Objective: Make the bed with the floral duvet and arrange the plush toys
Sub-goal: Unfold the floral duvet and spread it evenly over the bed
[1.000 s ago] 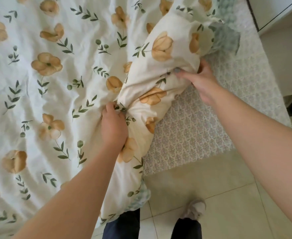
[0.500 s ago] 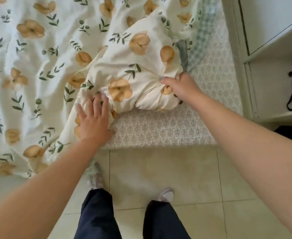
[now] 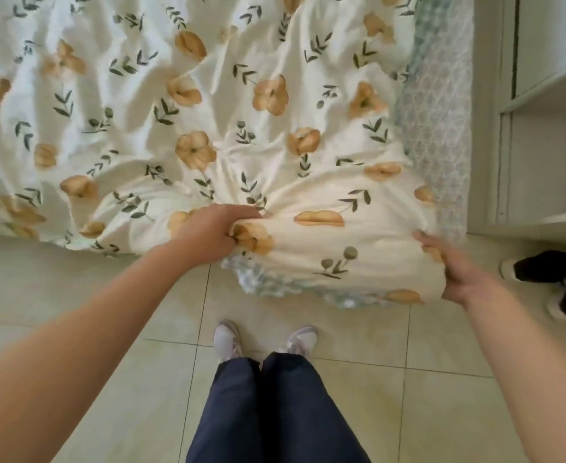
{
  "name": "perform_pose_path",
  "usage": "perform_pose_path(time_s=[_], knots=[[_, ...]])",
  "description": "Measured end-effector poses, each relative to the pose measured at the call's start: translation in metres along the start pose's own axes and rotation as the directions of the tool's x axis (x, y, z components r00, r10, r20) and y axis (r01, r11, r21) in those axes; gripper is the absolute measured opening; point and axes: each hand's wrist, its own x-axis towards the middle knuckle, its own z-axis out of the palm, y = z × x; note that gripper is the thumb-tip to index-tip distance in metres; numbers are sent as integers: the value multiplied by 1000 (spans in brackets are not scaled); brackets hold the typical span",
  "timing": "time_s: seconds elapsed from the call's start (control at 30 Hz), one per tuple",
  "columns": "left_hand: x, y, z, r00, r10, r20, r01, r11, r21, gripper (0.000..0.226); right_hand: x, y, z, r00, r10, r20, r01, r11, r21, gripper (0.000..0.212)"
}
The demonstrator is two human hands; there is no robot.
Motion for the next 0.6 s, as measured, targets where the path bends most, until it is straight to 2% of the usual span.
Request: perform_pose_path(time_s=[0.07, 0.1, 0.13, 0.17, 0.2, 0.23, 0.27, 0.3, 0.33, 0.37, 0.43, 0.47, 0.5, 0.53, 0.6], knots=[[-11, 12, 16, 985, 131, -108, -138, 988, -62, 62, -9, 22, -19, 997, -19, -69, 29, 990, 138, 25], [-14, 15, 28, 974, 212, -84, -216, 975, -49, 65, -5, 36, -27, 981, 36, -193, -15, 994, 107, 33], [-17, 15, 43, 967, 252, 20, -252, 968, 7, 70, 4, 49, -34, 943, 100, -319, -97, 995, 25, 51], [-20, 12, 60, 956, 223, 193, -241, 968, 75, 74, 11, 59, -35, 884, 130, -449, -201, 973, -113, 66], [-22, 4, 78, 924, 140, 355, -194, 973, 122, 75, 19, 65, -32, 814, 73, -576, -266, 929, -257, 64], [-24, -5, 93, 897, 60, 439, -130, 983, 132, 72, 29, 68, -26, 704, -71, -706, -303, 870, -389, 50], [-25, -13, 103, 895, 4, 447, -54, 994, 99, 66, 35, 65, -14, 586, -255, -769, -302, 812, -499, 37], [-27, -20, 108, 921, -44, 386, 38, 999, 24, 59, 38, 57, 6, 517, -425, -743, -251, 754, -607, 32], [-29, -26, 111, 952, -106, 288, 135, 987, -82, 52, 42, 49, 28, 501, -596, -628, -160, 649, -744, 34], [-30, -32, 110, 965, -186, 185, 221, 957, -190, 46, 49, 44, 49, 535, -722, -439, -95, 465, -880, 38], [-32, -42, 104, 940, -338, 44, 334, 889, -313, 37, 64, 37, 95, 619, -785, -8, 44, 45, -998, 50], [-32, -47, 100, 917, -397, 28, 381, 856, -350, 36, 70, 35, 121, 609, -768, 197, 137, -143, -980, 56], [-32, -54, 95, 885, -464, 34, 436, 801, -411, 36, 76, 32, 152, 556, -741, 376, 211, -312, -926, 61], [-30, -61, 91, 845, -533, 46, 484, 724, -491, 37, 82, 29, 181, 469, -695, 545, 285, -465, -838, 65], [-26, -75, 84, 752, -658, 40, 529, 566, -632, 36, 103, 34, 211, 297, -461, 836, 352, -761, -545, 69]])
